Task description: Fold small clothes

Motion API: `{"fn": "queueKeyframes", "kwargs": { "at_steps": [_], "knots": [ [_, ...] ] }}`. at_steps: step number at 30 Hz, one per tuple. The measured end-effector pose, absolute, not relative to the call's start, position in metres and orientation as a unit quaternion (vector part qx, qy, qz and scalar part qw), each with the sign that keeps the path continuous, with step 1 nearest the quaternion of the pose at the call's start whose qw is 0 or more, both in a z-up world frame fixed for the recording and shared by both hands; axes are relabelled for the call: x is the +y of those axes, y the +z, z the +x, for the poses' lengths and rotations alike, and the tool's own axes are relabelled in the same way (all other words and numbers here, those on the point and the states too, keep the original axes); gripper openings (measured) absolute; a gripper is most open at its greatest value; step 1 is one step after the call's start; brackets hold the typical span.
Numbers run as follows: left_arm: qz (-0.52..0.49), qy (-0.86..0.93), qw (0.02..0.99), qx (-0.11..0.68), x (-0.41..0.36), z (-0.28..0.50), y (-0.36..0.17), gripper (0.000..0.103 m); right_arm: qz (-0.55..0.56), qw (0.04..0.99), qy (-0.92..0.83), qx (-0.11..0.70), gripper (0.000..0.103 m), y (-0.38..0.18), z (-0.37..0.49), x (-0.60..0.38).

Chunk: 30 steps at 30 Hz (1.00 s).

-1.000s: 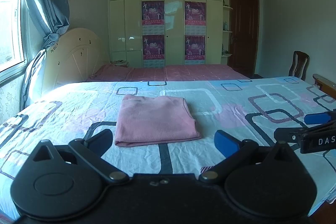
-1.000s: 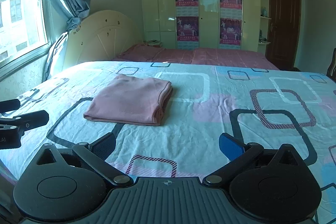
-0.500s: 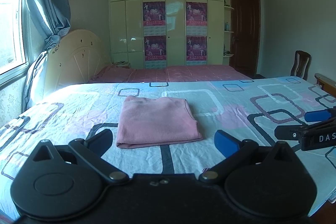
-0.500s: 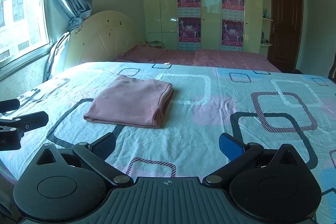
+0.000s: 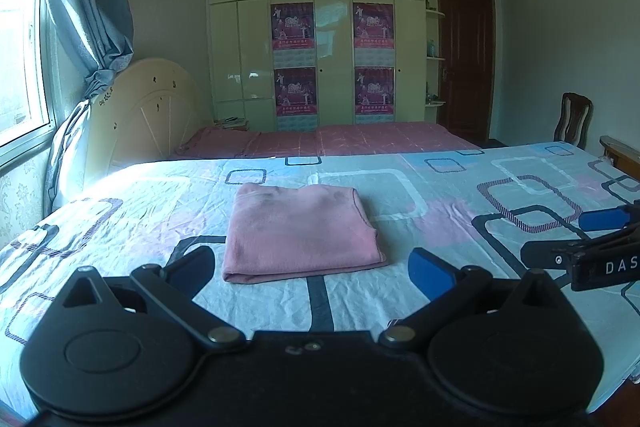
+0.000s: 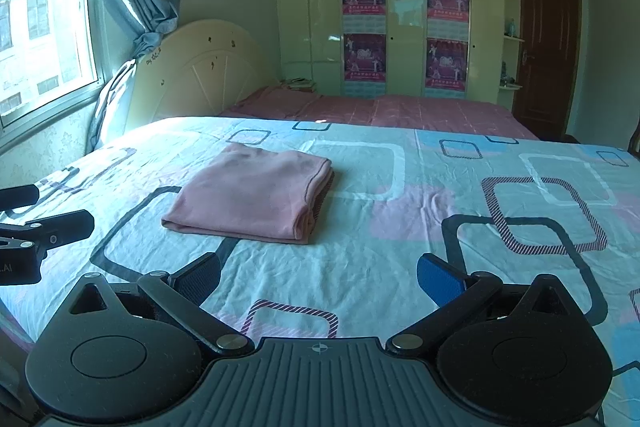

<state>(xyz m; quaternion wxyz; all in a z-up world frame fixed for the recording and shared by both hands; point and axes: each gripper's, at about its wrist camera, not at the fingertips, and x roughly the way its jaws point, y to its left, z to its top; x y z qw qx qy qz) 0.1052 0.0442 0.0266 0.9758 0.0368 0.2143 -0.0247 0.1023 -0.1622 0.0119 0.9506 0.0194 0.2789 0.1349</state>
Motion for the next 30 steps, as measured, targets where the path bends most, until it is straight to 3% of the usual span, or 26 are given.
{"fn": "queueKeyframes", "kwargs": {
  "at_steps": [30],
  "knots": [
    [0.038,-0.026,0.975,0.217,0.0394,0.1053,0.0248,0.102,0.019,0.949,0.142,0.28,0.103,0.0095,0.1024,-0.162]
  ]
}}
